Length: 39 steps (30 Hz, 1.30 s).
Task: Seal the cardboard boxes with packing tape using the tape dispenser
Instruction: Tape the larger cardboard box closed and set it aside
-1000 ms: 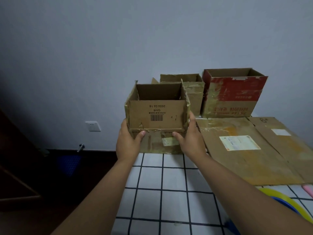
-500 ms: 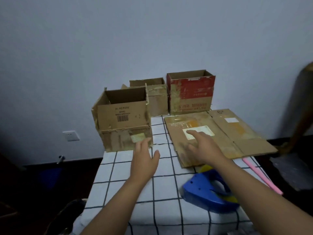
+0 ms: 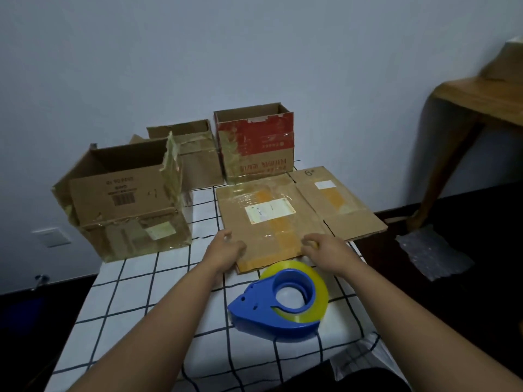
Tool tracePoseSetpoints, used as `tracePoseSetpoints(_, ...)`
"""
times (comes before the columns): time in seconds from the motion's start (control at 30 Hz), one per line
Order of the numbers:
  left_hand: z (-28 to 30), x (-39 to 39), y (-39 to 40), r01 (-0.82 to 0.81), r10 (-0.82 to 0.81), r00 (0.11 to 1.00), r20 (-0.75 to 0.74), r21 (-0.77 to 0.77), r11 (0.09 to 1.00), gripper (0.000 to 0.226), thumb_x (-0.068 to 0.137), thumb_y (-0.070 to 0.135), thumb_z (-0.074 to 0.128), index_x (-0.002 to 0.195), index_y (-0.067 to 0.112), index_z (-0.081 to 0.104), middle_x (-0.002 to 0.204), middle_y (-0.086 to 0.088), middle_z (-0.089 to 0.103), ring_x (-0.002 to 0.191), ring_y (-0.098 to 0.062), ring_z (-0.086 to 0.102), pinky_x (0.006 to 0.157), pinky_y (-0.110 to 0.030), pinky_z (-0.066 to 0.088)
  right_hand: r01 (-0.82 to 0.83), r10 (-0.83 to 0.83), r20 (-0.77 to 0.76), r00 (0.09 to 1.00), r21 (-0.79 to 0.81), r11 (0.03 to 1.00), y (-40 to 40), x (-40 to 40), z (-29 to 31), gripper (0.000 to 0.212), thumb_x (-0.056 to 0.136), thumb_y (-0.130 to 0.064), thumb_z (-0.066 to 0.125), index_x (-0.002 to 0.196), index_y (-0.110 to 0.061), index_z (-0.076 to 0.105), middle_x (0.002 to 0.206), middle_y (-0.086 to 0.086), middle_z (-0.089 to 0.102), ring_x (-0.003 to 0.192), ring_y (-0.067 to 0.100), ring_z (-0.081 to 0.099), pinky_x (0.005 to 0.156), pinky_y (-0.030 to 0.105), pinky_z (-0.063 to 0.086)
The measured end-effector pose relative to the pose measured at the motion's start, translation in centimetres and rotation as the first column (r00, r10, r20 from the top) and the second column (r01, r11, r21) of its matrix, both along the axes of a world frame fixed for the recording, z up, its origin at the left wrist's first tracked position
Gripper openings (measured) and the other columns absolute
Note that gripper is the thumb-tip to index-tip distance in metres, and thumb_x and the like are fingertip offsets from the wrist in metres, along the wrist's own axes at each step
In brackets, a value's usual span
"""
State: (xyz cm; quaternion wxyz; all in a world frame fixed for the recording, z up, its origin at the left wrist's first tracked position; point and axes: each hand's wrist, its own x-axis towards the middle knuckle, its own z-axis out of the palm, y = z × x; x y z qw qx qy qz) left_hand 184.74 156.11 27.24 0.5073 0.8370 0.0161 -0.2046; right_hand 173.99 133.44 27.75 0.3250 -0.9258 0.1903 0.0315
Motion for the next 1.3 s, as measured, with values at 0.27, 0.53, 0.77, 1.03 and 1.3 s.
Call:
tracePoseSetpoints(0.27,0.9,2.1,-1.2,-0.195,0.174,0.978,-0.118,-0.202,0.96,0.077,0.091,0.002,0.058,0.154,0.021,0.017,0.13,-0.013,0.055,0.088,-0.023,0.062,0.057,-0.03,0.049,-0.017,0.017,0.021,1.0,-0.005,1.0,0.1,-0.1,-0.5,0.038,0.096,-0.029,0.055,0.132,-0.022,0.061,0.13,0.005,0.063,0.113,0.024,0.058,0.085,0.031,0.046)
tracePoseSetpoints(0.53,3.4,2.1,-2.0,-0.194,0.076,0.966,-0.247,-0.498,0.845,0.029,0.096,-0.01,0.04,0.118,0.004,0.053,0.115,-0.02,0.066,0.085,-0.028,0.072,0.058,-0.035,0.058,0.012,-0.011,0.083,0.997,-0.014,1.0,0.5,-0.6,0.8,0.042,0.092,-0.024,0.06,0.135,-0.018,0.059,0.136,0.006,0.057,0.119,0.025,0.055,0.094,0.034,0.046)
tracePoseSetpoints(0.77,5.9,0.8,-2.2,-0.187,0.133,0.982,-0.134,-0.585,0.789,0.045,0.094,-0.014,0.041,0.13,0.011,0.049,0.109,-0.012,0.066,0.092,-0.027,0.067,0.063,-0.037,0.057,0.088,-0.074,0.19,0.979,-0.069,0.994,1.0,-1.8,2.7,0.041,0.095,-0.022,0.055,0.135,-0.018,0.058,0.14,0.002,0.054,0.126,0.022,0.05,0.103,0.034,0.041)
tracePoseSetpoints(1.03,11.3,-3.2,0.3,-0.094,0.132,0.991,0.007,-0.659,0.746,0.048,0.097,-0.008,0.045,0.137,0.018,0.045,0.12,-0.011,0.064,0.104,-0.03,0.067,0.084,-0.051,0.058,0.333,-0.243,0.497,0.833,-0.1,0.937,2.0,-5.3,7.5,0.036,0.096,-0.03,0.05,0.126,-0.018,0.064,0.131,0.004,0.06,0.123,0.027,0.048,0.104,0.044,0.036)
tracePoseSetpoints(1.3,13.6,-8.9,13.3,-0.03,0.234,0.952,0.196,-0.705,0.709,0.051,0.095,-0.01,0.047,0.124,0.032,0.052,0.098,-0.004,0.073,0.081,-0.019,0.073,0.061,-0.033,0.058,0.395,-0.338,0.563,0.754,0.022,0.918,4.0,-7.3,11.3,0.068,0.092,-0.041,0.061,0.15,-0.016,0.035,0.155,0.017,0.031,0.141,0.037,0.027,0.116,0.054,0.024)
